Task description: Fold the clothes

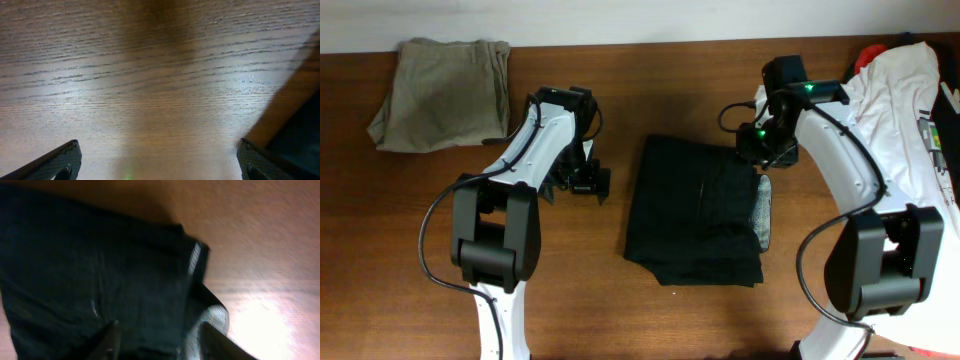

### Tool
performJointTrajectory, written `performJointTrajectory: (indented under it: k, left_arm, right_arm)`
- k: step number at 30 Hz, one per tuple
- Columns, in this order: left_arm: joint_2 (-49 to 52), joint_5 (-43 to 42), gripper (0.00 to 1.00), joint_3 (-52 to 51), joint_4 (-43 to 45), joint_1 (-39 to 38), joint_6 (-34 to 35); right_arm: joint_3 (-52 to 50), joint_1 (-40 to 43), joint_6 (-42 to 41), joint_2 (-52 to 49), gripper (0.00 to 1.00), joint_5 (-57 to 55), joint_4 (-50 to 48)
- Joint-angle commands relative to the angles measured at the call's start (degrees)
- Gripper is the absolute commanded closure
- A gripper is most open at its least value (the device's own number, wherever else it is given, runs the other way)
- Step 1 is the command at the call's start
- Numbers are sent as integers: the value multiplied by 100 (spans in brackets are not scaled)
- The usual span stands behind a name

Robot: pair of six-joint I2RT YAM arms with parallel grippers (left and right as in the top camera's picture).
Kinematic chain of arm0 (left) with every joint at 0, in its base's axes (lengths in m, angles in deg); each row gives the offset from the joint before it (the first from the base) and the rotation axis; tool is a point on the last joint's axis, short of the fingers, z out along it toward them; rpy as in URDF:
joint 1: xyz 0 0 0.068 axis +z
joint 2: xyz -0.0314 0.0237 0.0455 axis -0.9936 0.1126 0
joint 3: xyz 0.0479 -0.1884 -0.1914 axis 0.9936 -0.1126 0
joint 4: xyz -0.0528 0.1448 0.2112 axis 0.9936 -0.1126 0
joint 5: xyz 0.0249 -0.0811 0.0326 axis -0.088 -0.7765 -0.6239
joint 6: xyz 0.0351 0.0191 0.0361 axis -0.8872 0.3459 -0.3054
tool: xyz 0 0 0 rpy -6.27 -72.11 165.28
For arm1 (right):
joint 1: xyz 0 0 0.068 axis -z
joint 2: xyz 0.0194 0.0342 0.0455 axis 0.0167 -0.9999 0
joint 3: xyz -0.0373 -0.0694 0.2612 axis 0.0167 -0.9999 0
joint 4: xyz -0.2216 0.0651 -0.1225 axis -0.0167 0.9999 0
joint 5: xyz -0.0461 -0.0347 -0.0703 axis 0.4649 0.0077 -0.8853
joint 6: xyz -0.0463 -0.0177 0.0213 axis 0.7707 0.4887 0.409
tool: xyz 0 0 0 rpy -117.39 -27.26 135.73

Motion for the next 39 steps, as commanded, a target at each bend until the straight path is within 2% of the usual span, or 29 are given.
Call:
performJointTrajectory:
  k: [1,7,9,13,14,16,17,20,23,25,27,31,35,39]
  left_arm:
    - [31,46,1,-22,-2,11,-11]
    - [31,46,1,-22,0,11,-13]
    - [31,46,1,-22,0,11,-13]
    - [31,-22,1,-22,-2,11,-11]
    - [31,-57,1,-22,2,11,-11]
    - [31,-63,1,-22,111,11,-11]
    - [31,-61,1,-22,188,11,-11]
    - [31,-61,1,-22,201,11,-11]
    - [31,-61,1,-22,258,11,-11]
    - [31,-61,1,-22,306,11,-11]
    - [31,-61,1,-22,299,11,-11]
    - [31,-63,1,-22,304,11,-11]
    - [31,-74,1,-22,306,11,-11]
    - [31,-658,1,-22,520,7,-15]
  right_arm:
    - [35,15,177,-345,53,282,-221]
    - [35,26,109,-704,52,-138,-503]
    - [35,26,101,-726,46,-369,-509]
    - [35,26,68,-741,45,-721,-479]
    - [35,26,63,-769,38,-916,-472]
    - [33,26,-608,-813,36,-1821,-404]
    - [35,26,-688,-811,28,-1937,-382]
    - [116,26,-1034,-787,23,-1886,-260]
    - [599,24,-1032,-518,17,-1580,74]
    - [1244,24,-1029,-136,7,-1342,557]
    - [1718,24,-1029,267,1,-1263,1082]
    - [1808,24,-1029,1147,1,-1307,1805]
    - [1803,24,-1032,1580,1,-1307,2618]
    - [1803,26,-1084,1659,1,-1626,3233]
